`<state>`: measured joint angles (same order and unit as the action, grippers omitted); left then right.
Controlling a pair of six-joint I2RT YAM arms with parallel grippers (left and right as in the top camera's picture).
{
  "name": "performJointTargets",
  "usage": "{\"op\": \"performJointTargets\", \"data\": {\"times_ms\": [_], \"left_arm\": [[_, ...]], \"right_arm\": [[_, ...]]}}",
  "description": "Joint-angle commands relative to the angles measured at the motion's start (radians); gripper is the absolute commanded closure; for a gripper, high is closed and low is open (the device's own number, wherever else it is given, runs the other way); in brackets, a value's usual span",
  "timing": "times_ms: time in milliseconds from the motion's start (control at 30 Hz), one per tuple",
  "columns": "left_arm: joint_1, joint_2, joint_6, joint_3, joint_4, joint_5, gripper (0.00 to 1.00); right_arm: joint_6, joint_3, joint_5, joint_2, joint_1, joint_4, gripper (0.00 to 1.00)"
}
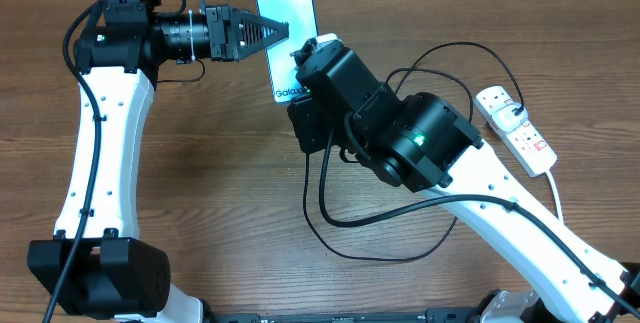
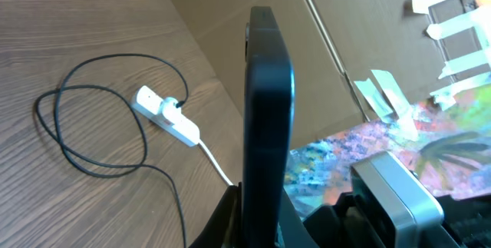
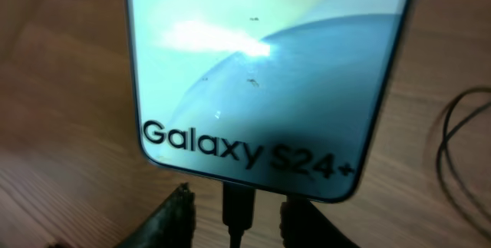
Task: Plug charger to phone and switch on socket
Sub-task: 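Push the USB-C plug up into the phone's bottom port, then lower the phone onto the table with the left gripper and release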
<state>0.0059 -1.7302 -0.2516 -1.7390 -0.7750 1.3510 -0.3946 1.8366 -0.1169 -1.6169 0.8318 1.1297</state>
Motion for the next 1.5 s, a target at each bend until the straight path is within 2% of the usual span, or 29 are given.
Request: {"op": "performJointTargets", "data": {"times_ms": [0,33,100,133,167,200,367,467,600,867,1267,1467], "left_arm": [[-0.006,0.002,0.012,-0.002,0.001,-0.016,0.96],[-0.006,0.002,0.013,-0.002,-0.003,-0.042,0.96],[-0.006,0.002,0.013,-0.002,-0.03,-0.14,0.96],[-0.007,0.001,0.013,-0.002,-0.05,-0.192,0.96],[-0.008,0.0,0.014,-0.001,-0.075,-0.239,0.96],[-0.011,-0.006,0.032,0.002,-0.106,-0.278,0.96],[-0.048,-0.065,0.203,0.003,-0.254,-0.308,0.96],[-0.092,-0.129,0.264,0.003,-0.311,-0.346,0.96],[-0.147,-0.212,0.251,0.003,-0.32,-0.492,0.96],[-0.19,-0.38,0.244,0.003,-0.257,-0.505,0.96],[-0.183,-0.539,0.247,0.003,-0.238,-0.533,0.96],[-0.183,-0.566,0.245,0.003,-0.253,-0.638,0.95]], "right_arm": [[0.002,0.029,-0.023,0.003,-0.003,0.017,0.51],[0.002,0.029,-0.021,0.004,-0.003,0.026,0.49],[-0.002,0.031,-0.021,0.007,-0.003,0.05,0.38],[-0.002,0.031,-0.021,0.008,-0.003,0.062,0.26],[-0.002,0.031,-0.022,0.011,-0.003,0.072,0.1],[-0.003,0.031,-0.022,0.013,-0.008,0.085,0.0],[-0.102,0.031,-0.05,0.022,-0.095,0.128,0.0],[-0.132,0.031,-0.048,0.022,-0.184,0.152,0.0],[-0.137,0.031,-0.011,0.022,-0.292,0.209,0.0],[-0.136,0.031,0.032,0.022,-0.42,0.291,0.0],[-0.137,0.03,-0.008,0.021,-0.43,0.29,0.0],[-0.137,0.03,-0.025,0.021,-0.43,0.29,0.0]]}}
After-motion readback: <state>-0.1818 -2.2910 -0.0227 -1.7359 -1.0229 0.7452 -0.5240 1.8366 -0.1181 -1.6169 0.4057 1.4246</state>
